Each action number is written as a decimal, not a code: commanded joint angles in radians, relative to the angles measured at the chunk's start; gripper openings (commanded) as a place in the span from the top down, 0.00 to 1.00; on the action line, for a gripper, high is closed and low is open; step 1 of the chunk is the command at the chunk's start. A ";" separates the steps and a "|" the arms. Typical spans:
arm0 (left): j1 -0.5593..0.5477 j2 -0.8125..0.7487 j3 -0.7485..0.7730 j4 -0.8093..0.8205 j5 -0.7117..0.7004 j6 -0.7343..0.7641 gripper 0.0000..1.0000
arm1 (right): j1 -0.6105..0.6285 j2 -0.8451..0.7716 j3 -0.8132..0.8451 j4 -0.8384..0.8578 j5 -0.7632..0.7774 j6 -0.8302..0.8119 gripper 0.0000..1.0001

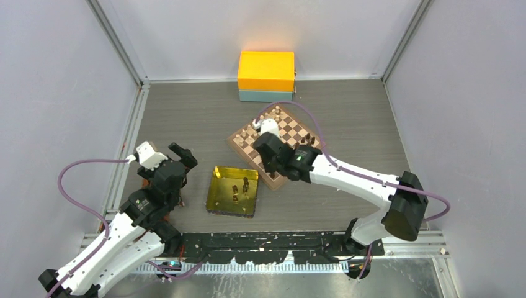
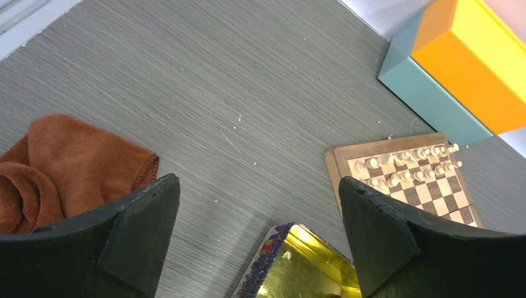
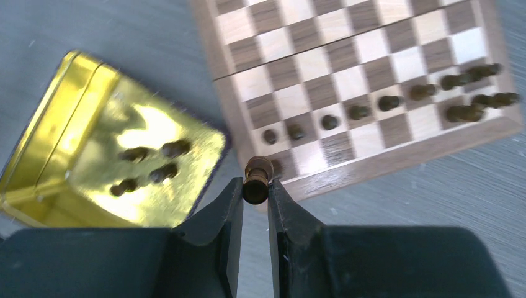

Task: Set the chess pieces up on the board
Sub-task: Place the chess piece on the chessboard.

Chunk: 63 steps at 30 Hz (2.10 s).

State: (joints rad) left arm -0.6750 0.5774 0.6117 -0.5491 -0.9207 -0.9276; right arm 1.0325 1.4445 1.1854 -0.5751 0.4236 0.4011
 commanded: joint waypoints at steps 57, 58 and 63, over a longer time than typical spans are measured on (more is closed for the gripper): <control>-0.004 0.015 -0.022 0.075 -0.021 0.001 0.00 | -0.590 0.214 -0.106 0.175 -0.183 0.081 0.99; -0.004 0.015 -0.021 0.076 -0.021 0.001 0.00 | -0.590 0.216 -0.106 0.175 -0.183 0.081 0.99; -0.004 0.020 -0.021 0.078 -0.021 0.001 0.00 | -0.595 0.218 -0.109 0.180 -0.186 0.083 0.99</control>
State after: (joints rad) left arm -0.6750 0.5930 0.5900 -0.5220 -0.9154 -0.9276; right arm 0.4435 1.6627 1.0756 -0.4320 0.2409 0.4721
